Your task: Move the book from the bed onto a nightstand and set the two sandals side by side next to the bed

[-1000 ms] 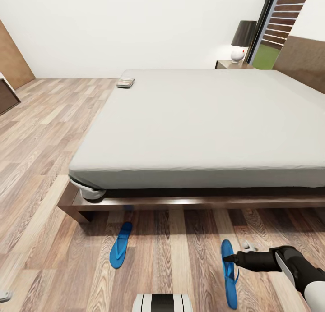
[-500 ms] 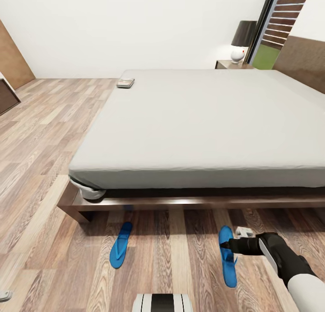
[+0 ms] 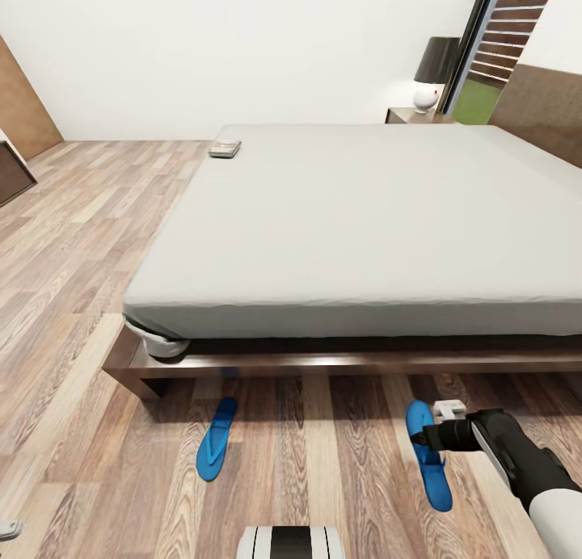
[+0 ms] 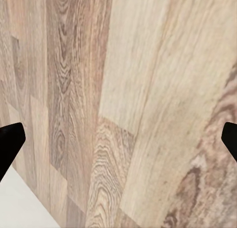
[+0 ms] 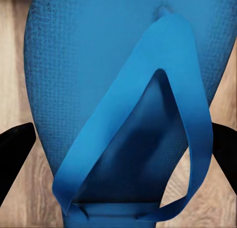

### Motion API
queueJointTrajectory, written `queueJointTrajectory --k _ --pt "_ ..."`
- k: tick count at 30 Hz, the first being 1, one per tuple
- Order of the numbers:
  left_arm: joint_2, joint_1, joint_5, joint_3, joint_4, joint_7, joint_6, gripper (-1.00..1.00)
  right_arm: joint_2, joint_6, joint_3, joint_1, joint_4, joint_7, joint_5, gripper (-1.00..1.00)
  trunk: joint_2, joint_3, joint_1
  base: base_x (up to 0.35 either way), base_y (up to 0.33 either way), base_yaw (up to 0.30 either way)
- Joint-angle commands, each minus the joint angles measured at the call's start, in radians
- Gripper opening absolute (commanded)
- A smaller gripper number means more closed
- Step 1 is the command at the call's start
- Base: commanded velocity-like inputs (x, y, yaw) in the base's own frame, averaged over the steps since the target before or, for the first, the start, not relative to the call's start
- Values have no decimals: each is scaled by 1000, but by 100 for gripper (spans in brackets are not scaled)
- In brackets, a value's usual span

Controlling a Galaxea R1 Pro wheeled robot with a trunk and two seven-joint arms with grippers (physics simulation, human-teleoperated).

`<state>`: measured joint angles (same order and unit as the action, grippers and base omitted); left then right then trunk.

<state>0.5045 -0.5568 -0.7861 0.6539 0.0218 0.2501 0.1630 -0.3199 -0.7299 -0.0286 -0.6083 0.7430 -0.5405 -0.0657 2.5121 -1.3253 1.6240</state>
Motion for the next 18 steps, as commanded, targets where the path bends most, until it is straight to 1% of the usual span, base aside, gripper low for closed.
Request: queueJointTrajectory --k 1,5,6,7,10,15,18 --pt "1 0 -7 9 2 4 6 100 -2 -1 -3 0 2 -7 -9 -100 0 -1 0 0 0 0" --pt "1 0 -7 9 1 5 6 100 -3 0 -9 1 2 -7 -16 -100 0 -1 0 0 0 0" --pt "1 0 -7 9 1 5 6 100 -2 0 -13 1 2 -8 -30 -100 0 -1 0 0 0 0" --pt "1 0 -7 9 1 5 6 100 -2 0 -15 1 2 -8 -34 -100 0 -1 0 0 0 0" --pt "1 0 -7 10 1 5 5 100 -1 -1 -19 1 1 -6 -47 -100 0 -1 0 0 0 0" --pt "0 0 -7 11 1 5 -5 100 -1 -1 -22 1 1 1 -55 -100 0 -1 0 0 0 0" --pt "0 0 -6 11 1 5 -7 100 1 0 -23 1 2 6 -73 -100 0 -1 0 0 0 0"
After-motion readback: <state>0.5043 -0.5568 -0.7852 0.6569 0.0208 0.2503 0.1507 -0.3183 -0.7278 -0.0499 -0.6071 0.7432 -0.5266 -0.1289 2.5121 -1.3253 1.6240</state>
